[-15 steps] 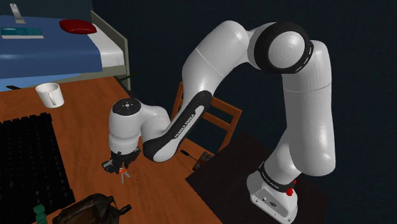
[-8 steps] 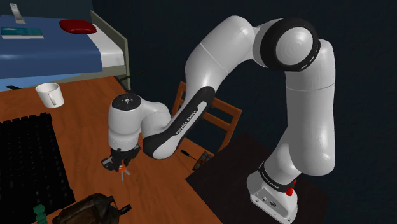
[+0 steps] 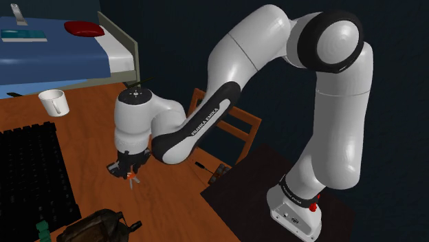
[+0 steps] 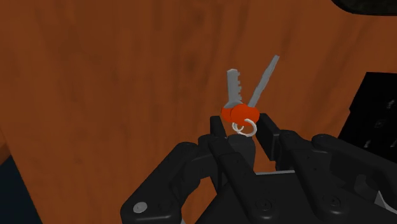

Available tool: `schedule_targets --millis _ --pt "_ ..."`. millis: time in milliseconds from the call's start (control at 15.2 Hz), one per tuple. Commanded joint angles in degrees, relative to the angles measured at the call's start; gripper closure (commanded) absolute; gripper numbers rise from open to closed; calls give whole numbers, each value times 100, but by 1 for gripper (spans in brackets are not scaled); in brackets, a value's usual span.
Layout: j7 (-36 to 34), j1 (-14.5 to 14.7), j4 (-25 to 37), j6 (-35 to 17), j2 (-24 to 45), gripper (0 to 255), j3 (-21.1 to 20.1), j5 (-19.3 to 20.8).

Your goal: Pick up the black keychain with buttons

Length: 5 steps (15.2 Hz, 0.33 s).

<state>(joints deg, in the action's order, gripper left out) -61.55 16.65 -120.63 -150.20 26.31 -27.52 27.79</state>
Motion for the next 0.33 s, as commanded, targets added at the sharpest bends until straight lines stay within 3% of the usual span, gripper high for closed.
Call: schedule_targets --millis 0,264 --pt "98 -80 -19 113 -140 255 -102 -130" --pt "191 -151 -25 225 -272 255 -195 -258"
